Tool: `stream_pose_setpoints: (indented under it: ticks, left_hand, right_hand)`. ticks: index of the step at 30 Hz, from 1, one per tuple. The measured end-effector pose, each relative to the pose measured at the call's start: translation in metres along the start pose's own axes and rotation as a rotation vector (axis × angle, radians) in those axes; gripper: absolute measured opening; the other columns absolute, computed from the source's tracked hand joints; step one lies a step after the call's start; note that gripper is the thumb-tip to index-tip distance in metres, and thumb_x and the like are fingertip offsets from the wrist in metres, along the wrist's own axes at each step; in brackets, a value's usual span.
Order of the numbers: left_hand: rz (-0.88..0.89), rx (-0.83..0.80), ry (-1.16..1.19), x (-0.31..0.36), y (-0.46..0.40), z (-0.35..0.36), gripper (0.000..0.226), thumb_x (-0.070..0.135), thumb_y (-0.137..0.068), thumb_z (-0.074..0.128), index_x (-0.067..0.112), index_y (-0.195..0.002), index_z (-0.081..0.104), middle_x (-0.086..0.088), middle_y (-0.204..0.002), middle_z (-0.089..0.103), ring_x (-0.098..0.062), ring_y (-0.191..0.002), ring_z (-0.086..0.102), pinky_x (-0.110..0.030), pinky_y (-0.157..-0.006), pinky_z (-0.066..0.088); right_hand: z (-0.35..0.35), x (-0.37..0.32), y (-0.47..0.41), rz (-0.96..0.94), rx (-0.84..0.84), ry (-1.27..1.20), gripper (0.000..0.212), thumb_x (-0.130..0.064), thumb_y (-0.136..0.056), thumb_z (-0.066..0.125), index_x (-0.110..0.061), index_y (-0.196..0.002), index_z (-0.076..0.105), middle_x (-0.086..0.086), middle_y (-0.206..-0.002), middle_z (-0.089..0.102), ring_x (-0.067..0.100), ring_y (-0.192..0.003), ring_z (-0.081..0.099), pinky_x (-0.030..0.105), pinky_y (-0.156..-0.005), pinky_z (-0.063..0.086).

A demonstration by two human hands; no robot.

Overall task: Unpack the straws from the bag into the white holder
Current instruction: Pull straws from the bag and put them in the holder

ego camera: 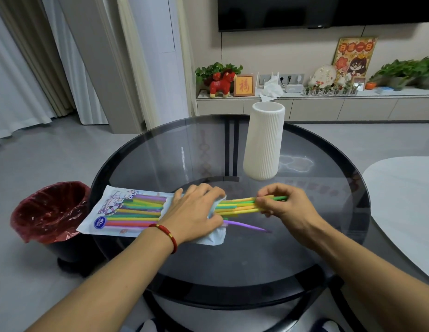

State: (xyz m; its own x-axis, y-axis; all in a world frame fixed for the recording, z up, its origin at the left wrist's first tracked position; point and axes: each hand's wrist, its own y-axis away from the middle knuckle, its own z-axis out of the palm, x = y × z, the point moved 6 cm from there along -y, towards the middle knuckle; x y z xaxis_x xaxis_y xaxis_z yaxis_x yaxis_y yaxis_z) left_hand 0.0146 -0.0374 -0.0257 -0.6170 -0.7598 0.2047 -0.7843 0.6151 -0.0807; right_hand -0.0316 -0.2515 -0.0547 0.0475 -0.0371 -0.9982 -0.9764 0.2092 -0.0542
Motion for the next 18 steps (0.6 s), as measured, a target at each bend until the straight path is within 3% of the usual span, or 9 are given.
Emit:
stream_pose_setpoints:
  ticks: [4, 7, 10, 13, 14, 15, 16, 18]
  left_hand:
    - [0.006, -0.029, -0.009, 0.000, 0.002, 0.003, 0.050, 0.054, -0.084, 0.049, 0.049, -0.133, 0.038, 0.010, -0.137, 0.041, -0.019, -0.125, 0.040, -0.057, -0.108, 0.027]
    - [-0.019, -0.037, -0.043, 0.003, 0.000, 0.007, 0.040, 0.060, -0.090, 0.040, 0.047, -0.127, 0.041, 0.008, -0.134, 0.044, -0.021, -0.122, 0.042, -0.059, -0.108, 0.026]
    - [-0.046, -0.022, -0.063, 0.006, -0.003, 0.010, 0.025, 0.046, -0.096, 0.036, 0.035, -0.118, 0.044, 0.006, -0.126, 0.048, -0.022, -0.117, 0.045, -0.059, -0.106, 0.027]
    - [-0.038, -0.012, -0.115, 0.010, -0.004, 0.013, 0.022, 0.040, -0.101, 0.032, 0.027, -0.115, 0.044, 0.004, -0.126, 0.048, -0.023, -0.115, 0.046, -0.059, -0.105, 0.028]
    - [-0.037, -0.015, -0.125, 0.011, -0.004, 0.013, 0.023, 0.040, -0.102, 0.031, 0.026, -0.116, 0.043, 0.003, -0.126, 0.048, -0.023, -0.114, 0.046, -0.058, -0.105, 0.029]
    - [-0.037, -0.018, -0.130, 0.012, -0.005, 0.013, 0.024, 0.040, -0.102, 0.031, 0.026, -0.117, 0.043, 0.002, -0.126, 0.048, -0.023, -0.114, 0.046, -0.058, -0.104, 0.030]
    - [-0.037, -0.020, -0.134, 0.012, -0.005, 0.013, 0.024, 0.040, -0.102, 0.031, 0.025, -0.117, 0.043, 0.002, -0.126, 0.048, -0.023, -0.114, 0.046, -0.057, -0.104, 0.030]
    - [-0.037, -0.019, -0.147, 0.012, -0.004, 0.013, 0.025, 0.041, -0.102, 0.032, 0.026, -0.117, 0.043, 0.003, -0.124, 0.048, -0.023, -0.114, 0.047, -0.056, -0.103, 0.031]
  right_hand:
    - [-0.013, 0.002, 0.001, 0.086, 0.013, -0.280, 0.009, -0.004, -0.077, 0.082, -0.013, -0.076, 0.080, 0.005, -0.072, 0.071, 0.017, -0.062, 0.067, 0.021, -0.056, 0.055]
    - [-0.013, -0.002, 0.000, 0.095, 0.091, -0.452, 0.003, -0.014, -0.070, 0.083, -0.015, -0.072, 0.081, 0.001, -0.075, 0.075, 0.014, -0.069, 0.073, 0.021, -0.061, 0.059]
    - [-0.008, -0.004, 0.001, 0.134, 0.143, -0.523, 0.020, -0.026, -0.069, 0.084, -0.014, -0.083, 0.078, 0.006, -0.079, 0.074, 0.016, -0.072, 0.072, 0.022, -0.063, 0.057]
    - [0.017, 0.004, 0.007, 0.242, 0.077, -0.501, 0.053, -0.045, -0.069, 0.080, -0.011, -0.108, 0.069, 0.021, -0.115, 0.074, 0.021, -0.109, 0.074, 0.039, -0.103, 0.052]
    - [0.026, 0.005, 0.010, 0.273, 0.062, -0.495, 0.053, -0.046, -0.070, 0.079, -0.011, -0.110, 0.069, 0.020, -0.120, 0.074, 0.022, -0.113, 0.072, 0.041, -0.106, 0.049]
    - [0.032, 0.003, 0.011, 0.280, 0.062, -0.484, 0.050, -0.043, -0.072, 0.080, -0.011, -0.108, 0.070, 0.018, -0.111, 0.076, 0.021, -0.105, 0.074, 0.037, -0.099, 0.053]
    - [0.035, 0.001, 0.011, 0.264, 0.073, -0.442, 0.044, -0.040, -0.074, 0.082, -0.010, -0.105, 0.071, 0.015, -0.096, 0.074, 0.021, -0.088, 0.073, 0.031, -0.082, 0.056]
    - [0.034, -0.006, 0.011, 0.190, 0.084, -0.281, 0.033, -0.027, -0.082, 0.084, -0.002, -0.099, 0.072, 0.009, -0.072, 0.066, 0.017, -0.061, 0.059, 0.025, -0.052, 0.048]
